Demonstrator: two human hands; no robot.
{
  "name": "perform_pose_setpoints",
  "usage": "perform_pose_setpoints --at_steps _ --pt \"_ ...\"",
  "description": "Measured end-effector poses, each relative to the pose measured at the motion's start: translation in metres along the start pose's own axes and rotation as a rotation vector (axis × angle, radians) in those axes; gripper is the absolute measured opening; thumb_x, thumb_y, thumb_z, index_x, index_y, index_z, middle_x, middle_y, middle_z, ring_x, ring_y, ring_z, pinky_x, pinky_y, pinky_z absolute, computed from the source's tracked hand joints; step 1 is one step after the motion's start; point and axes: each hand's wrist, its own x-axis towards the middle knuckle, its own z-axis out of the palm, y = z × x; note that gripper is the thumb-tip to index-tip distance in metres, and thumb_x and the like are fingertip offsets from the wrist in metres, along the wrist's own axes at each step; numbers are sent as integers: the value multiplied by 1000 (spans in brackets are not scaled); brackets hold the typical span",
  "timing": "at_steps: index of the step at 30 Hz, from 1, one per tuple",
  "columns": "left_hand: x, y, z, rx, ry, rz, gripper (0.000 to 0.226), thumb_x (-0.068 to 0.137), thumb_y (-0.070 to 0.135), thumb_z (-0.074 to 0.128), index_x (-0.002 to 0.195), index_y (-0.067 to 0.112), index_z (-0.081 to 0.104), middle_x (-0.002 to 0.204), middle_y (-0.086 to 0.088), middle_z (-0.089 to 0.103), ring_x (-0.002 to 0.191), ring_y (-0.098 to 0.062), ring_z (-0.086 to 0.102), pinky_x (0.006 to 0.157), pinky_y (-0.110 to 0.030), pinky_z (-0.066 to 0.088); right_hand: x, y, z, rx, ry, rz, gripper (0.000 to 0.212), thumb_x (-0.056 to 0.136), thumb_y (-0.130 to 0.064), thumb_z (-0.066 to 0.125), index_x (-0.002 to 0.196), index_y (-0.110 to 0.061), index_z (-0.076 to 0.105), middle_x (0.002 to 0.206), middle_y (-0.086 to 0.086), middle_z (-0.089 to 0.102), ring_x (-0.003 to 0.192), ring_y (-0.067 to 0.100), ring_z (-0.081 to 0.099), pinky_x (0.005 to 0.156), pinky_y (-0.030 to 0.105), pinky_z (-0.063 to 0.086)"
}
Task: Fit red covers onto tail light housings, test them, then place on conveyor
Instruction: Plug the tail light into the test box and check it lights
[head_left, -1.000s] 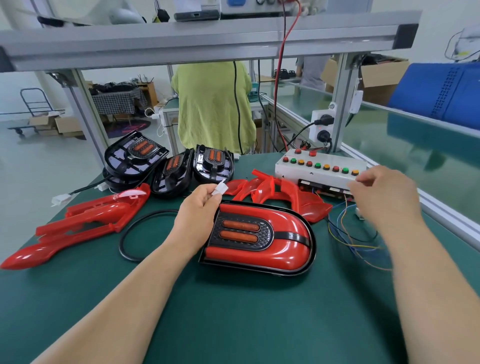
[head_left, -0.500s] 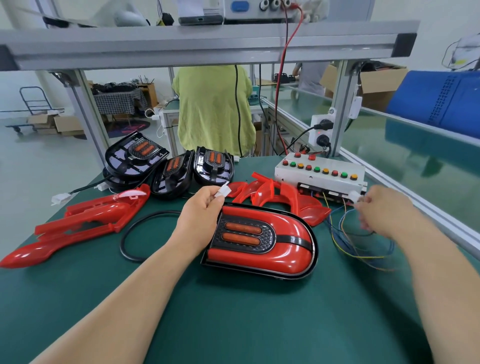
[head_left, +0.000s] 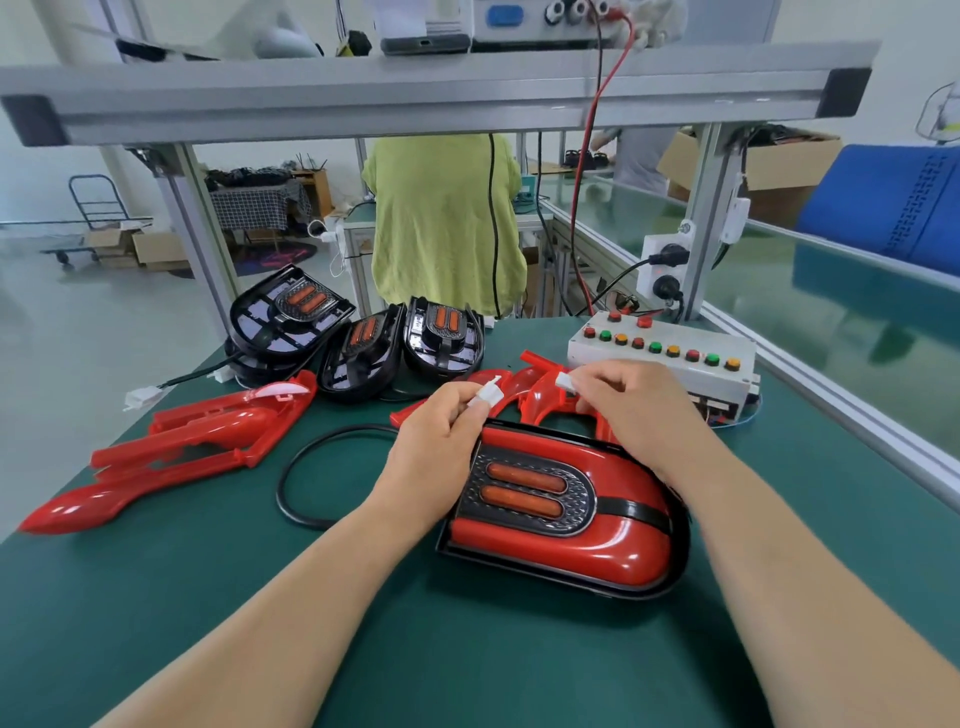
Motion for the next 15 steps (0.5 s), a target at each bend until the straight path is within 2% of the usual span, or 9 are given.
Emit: perform_pose_setpoints --at_steps 2,4,6,8,10,12,13,15 --pt "0 -1 0 -29 0 15 12 97 49 50 98 48 62 94 19 69 89 1 62 76 -21 43 -3 5 -2 64 0 14 16 93 -33 64 80 -38 71 77 -21 71 70 -13 60 62 5 39" --pt "1 -2 -2 -26 0 26 12 98 45 51 98 47 63 94 21 69 89 1 62 77 -21 43 -5 11 -7 130 -20 37 10 92 -33 67 85 -37 73 79 -18 73 70 -11 61 69 15 41" --pt "4 -4 -5 5 -11 27 13 99 43 51 98 47 63 87 21 68 80 1 61 72 -21 43 -6 14 -10 157 -45 45 8 91 -31 68 88 -35 74 81 -15 74 70 -10 62 70 18 42" --pt "9 -6 -10 55 -31 18 14 98 41 51 97 47 64 75 15 64 61 -1 53 63 -22 42 -7 15 -10 186 -68 53 5 90 -30 70 89 -32 75 84 -9 75 67 -7 62 71 19 43" --pt "17 -4 -15 98 -62 2 16 96 36 54 95 45 66 78 5 65 58 -7 49 61 -35 46 -7 15 -9 201 -99 49 5 85 -34 72 88 -32 75 88 3 73 66 -2 59 73 23 47" --pt "24 2 -21 85 -93 -4 15 91 36 60 94 47 70 78 2 67 60 -9 51 66 -43 52 -7 14 -8 181 -129 35 6 84 -34 73 89 -37 74 91 5 72 69 0 57 79 26 50" --pt "27 6 -22 74 -103 4 14 86 39 63 91 50 71 79 2 68 61 -7 52 69 -43 53 -6 14 -8 179 -134 28 9 86 -29 73 89 -37 74 91 3 71 70 0 57 79 25 50" --pt "32 15 -22 74 -129 32 16 77 43 67 84 57 70 80 9 70 64 0 56 72 -32 50 -6 15 -10 179 -134 23 17 88 -18 73 89 -35 73 92 0 69 72 2 58 81 26 49"
